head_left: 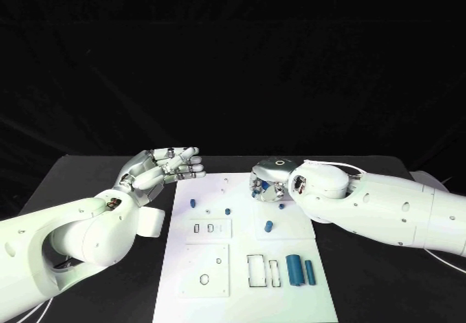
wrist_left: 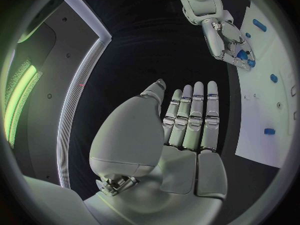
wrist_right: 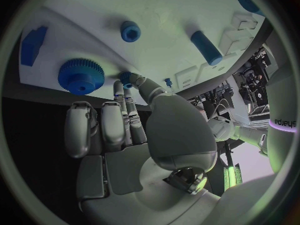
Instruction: Assemble the parts on the task board
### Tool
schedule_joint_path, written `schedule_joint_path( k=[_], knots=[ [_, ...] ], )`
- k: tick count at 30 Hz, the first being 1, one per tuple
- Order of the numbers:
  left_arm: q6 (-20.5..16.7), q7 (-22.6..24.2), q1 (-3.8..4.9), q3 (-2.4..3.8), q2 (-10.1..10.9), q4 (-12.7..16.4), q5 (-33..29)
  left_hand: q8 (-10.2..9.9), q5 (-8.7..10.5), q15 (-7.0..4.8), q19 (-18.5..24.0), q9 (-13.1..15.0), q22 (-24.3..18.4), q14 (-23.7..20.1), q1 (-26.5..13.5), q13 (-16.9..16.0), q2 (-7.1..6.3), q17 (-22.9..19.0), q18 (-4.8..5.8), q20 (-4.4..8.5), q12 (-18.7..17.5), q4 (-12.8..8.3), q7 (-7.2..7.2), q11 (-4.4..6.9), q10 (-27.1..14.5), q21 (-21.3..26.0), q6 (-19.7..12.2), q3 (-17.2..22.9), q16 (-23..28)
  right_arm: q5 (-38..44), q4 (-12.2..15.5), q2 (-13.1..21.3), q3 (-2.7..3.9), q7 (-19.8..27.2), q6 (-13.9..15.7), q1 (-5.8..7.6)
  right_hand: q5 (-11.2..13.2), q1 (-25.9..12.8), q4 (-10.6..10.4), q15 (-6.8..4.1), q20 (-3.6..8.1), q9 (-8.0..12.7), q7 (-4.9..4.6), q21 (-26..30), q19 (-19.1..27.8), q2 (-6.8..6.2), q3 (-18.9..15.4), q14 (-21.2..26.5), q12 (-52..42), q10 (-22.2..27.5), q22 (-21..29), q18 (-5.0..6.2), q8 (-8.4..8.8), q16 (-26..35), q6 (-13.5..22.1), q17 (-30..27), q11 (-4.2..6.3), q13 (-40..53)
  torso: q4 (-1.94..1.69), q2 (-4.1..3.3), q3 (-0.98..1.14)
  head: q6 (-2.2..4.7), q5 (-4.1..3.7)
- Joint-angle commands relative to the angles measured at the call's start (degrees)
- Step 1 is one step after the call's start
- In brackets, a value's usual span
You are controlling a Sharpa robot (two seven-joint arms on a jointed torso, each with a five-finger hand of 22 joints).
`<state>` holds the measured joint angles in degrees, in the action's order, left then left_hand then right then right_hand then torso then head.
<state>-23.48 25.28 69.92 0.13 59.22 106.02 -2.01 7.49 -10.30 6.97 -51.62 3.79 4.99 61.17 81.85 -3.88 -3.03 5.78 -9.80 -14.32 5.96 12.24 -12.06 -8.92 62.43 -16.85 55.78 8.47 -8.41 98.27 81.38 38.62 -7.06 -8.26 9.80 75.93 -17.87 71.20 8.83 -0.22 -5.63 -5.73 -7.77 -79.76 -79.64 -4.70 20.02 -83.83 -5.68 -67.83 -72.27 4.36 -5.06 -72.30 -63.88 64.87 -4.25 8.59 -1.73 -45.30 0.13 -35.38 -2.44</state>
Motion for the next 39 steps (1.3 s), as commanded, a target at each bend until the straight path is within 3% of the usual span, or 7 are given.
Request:
schedule_joint_path(
  k=[1, 20, 31, 35, 39],
  knots=[
    [1.2, 0.1, 0.15, 0.05, 0.0, 0.2, -0.5, -0.3, 0.13, 0.32, 0.1, 0.0, -0.1, 0.0, -0.6, 0.0, -0.01, 0.1, -0.75, -0.21, -0.4, 0.1, -0.44, -0.45, 0.0, 0.2, 0.0, -0.3, 0.2, 1.1, -0.2, -0.2, -0.04, -0.6, -1.0, -0.16, 0.3, 0.6, -0.1, -0.24, -0.1, -0.1, 0.0, -0.3, -0.4, 0.12, 0.5, -2.3, -0.2, -0.4, -0.2, -0.74, -0.36, -0.4, -0.5, 0.1, 0.09, 0.1, -0.07, -0.15, 0.04, -0.1, 0.06],
    [1.3, -0.1, 0.28, 0.05, 0.1, 0.0, -0.6, -0.4, 0.1, 0.34, 0.1, 0.0, -0.1, 0.0, -0.7, 0.0, 0.08, 0.1, -0.75, -0.23, -0.5, 0.1, -0.44, -0.46, 0.0, 0.3, 0.0, -0.3, 0.3, 2.0, -0.5, -0.4, -0.04, -0.8, 0.6, -0.37, 0.4, 1.3, -0.3, -0.61, 0.18, -0.8, 0.5, -1.6, -1.1, 0.51, 2.2, -2.3, -0.7, -1.8, -2.3, -1.06, -1.31, -1.7, -2.5, 1.3, 0.6, 0.3, -0.36, -0.21, 0.01, -0.22, -0.03],
    [1.2, -0.3, 0.29, 0.05, 0.0, -0.4, -1.0, -0.5, 0.04, 0.36, 0.1, 0.0, -0.1, -0.1, -0.6, 0.0, 0.33, 0.1, -0.75, -0.26, -0.6, 0.1, -0.47, -0.47, -0.1, 0.3, 0.0, -0.2, 0.4, 3.0, 1.9, 0.2, 0.13, -2.2, 7.0, -0.18, -0.6, 1.4, -0.4, -0.74, 0.31, -1.2, 0.71, -2.3, -1.7, 0.39, 3.0, -2.4, -0.6, -2.2, -3.5, -1.28, -1.65, -2.4, -3.2, 2.0, 0.77, 0.3, -0.61, -0.19, -0.04, 0.12, -0.11],
    [1.3, -0.3, 0.29, 0.05, 0.0, -0.4, -1.1, -0.5, 0.02, 0.37, 0.2, 0.0, -0.2, -0.1, -0.5, 0.0, 0.4, 0.1, -0.75, -0.26, -0.6, 0.1, -0.47, -0.48, -0.1, 0.3, 0.0, -0.1, 0.4, 3.5, 1.6, -0.4, 0.24, -3.3, 11.0, 0.02, -0.2, 1.6, -0.6, -0.8, 0.38, -1.5, 0.75, -2.9, -2.1, 0.6, 3.8, -2.5, -0.5, -2.5, -4.5, -1.46, -1.73, -2.9, -3.4, 2.5, 0.84, 0.2, -0.58, -0.35, 0.0, 0.29, -0.11],
    [1.4, -0.3, 0.38, 0.05, -0.1, -0.5, -1.2, -0.6, 0.01, 0.38, 0.2, 0.0, -0.2, -0.1, -0.4, 0.0, 0.44, 0.2, -0.75, -0.28, -0.7, 0.0, -0.48, -0.49, -0.1, 0.4, 0.0, -0.1, 0.5, 3.7, 0.9, -1.3, 0.28, -3.7, 12.7, 0.1, -0.1, 1.5, -0.6, -0.8, 0.38, -1.5, 0.75, -3.0, -2.3, 0.57, 3.9, -2.5, -0.5, -2.5, -4.8, -1.51, -1.75, -3.1, -3.4, 2.7, 0.84, 0.2, -0.76, -0.36, -0.01, 0.21, -0.32]
  ],
)
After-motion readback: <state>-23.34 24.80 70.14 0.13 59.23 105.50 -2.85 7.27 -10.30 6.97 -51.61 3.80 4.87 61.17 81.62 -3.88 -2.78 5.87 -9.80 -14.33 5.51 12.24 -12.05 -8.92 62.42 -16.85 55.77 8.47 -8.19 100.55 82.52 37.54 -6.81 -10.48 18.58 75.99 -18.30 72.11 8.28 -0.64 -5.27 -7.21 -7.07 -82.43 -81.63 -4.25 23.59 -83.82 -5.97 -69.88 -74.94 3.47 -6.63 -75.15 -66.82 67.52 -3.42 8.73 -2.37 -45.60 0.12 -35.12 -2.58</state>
